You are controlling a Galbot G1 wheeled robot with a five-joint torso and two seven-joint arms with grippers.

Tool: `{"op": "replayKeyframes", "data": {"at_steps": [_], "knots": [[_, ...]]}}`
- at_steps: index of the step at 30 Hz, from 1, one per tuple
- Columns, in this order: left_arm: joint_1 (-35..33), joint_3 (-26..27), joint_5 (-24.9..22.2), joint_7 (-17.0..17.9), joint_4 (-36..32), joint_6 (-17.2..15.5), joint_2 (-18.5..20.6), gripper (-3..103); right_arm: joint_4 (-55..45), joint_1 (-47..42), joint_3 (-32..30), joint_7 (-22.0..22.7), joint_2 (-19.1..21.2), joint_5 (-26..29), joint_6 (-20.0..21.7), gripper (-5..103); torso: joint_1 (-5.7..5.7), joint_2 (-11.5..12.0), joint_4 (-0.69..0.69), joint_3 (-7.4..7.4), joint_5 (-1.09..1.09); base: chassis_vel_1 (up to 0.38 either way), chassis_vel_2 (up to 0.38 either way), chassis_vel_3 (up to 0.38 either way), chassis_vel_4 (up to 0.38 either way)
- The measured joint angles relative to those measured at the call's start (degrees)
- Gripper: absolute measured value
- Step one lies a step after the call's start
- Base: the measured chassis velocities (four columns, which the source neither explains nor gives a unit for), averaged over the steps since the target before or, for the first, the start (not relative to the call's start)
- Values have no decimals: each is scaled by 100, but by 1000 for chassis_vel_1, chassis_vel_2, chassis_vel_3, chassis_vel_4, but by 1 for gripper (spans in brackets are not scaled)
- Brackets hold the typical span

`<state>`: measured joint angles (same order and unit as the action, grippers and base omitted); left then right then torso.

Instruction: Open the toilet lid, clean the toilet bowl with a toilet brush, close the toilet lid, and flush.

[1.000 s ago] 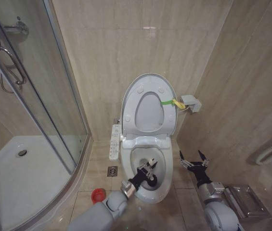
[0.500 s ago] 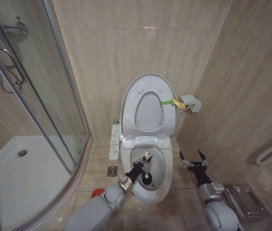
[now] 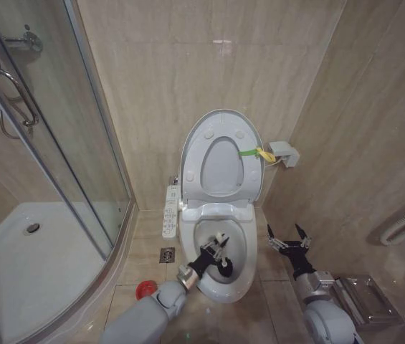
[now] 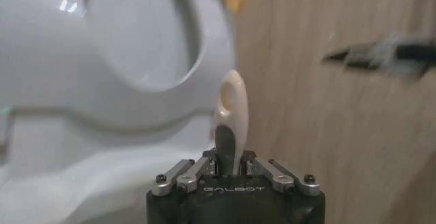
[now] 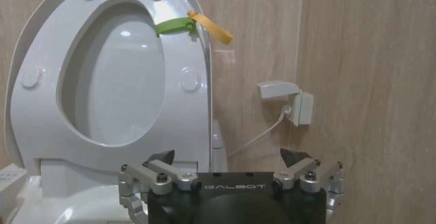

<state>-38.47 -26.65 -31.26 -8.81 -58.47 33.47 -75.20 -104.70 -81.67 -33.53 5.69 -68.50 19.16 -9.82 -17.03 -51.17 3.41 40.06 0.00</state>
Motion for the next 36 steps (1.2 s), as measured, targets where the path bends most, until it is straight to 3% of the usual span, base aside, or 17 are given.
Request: {"op": "replayKeyframes", "data": {"at_steps": [5,17,29,36], "knots": [[82,122,-2,-28,181,51,4,20,0,1,0,0,0,0,0,100,0,0,0,0,0,0,0,0,0],[-269,-169,16,200,-1058,-190,259,19,0,1,0,0,0,0,0,100,0,0,1,-1,0,0,0,0,0],[-296,52,242,141,-197,-57,150,19,0,0,0,0,0,0,0,100,0,0,0,-1,0,0,0,0,0],[-257,131,223,182,-488,-85,295,19,0,0,0,0,0,0,0,100,0,0,1,0,0,0,0,0,0]]}}
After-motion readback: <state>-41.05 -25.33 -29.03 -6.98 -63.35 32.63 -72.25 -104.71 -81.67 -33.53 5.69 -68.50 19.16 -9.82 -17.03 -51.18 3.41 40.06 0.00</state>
